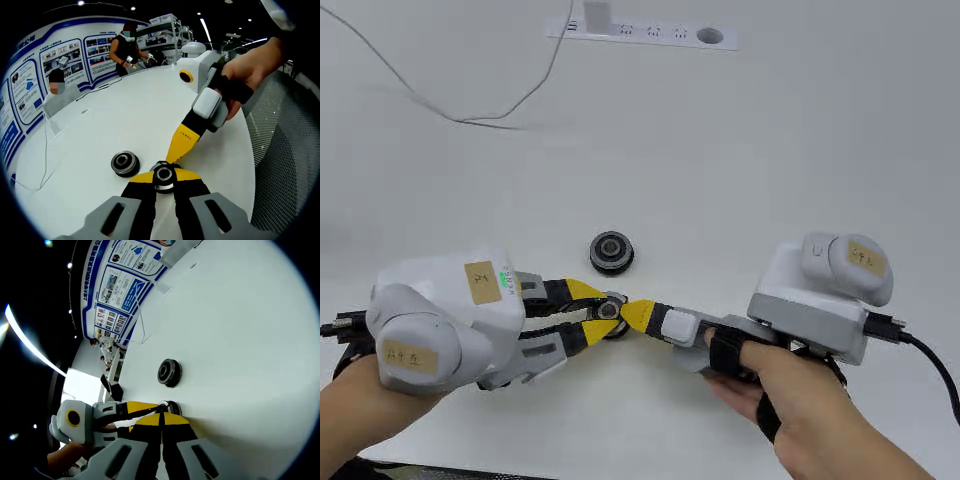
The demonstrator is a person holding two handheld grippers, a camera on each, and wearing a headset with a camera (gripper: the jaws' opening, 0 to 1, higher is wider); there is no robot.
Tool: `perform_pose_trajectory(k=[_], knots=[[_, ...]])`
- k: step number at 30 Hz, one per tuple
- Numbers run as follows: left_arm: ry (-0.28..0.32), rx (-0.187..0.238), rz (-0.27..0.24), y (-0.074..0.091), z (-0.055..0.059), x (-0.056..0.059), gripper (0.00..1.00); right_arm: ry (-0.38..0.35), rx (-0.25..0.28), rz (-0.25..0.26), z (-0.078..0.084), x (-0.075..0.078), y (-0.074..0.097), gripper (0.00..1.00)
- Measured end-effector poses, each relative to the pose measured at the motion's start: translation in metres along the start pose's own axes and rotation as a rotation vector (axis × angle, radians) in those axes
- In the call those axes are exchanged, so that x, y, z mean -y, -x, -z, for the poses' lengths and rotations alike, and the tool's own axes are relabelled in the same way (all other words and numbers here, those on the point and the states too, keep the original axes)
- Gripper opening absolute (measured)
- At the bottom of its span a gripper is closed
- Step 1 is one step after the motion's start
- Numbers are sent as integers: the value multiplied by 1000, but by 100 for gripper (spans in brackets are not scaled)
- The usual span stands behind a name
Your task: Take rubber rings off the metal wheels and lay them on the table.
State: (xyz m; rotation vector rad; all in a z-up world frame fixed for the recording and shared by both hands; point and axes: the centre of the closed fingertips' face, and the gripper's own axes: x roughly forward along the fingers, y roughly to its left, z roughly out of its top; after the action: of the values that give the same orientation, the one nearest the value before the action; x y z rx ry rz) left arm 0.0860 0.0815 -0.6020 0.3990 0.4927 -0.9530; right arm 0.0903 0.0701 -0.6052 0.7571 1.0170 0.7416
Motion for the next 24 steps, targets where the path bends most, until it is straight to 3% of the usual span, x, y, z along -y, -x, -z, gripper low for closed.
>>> perform_pose_trajectory(k=[24], knots=[[3, 10, -3, 0, 0, 1, 13, 2, -17, -44, 4, -10, 0, 0]])
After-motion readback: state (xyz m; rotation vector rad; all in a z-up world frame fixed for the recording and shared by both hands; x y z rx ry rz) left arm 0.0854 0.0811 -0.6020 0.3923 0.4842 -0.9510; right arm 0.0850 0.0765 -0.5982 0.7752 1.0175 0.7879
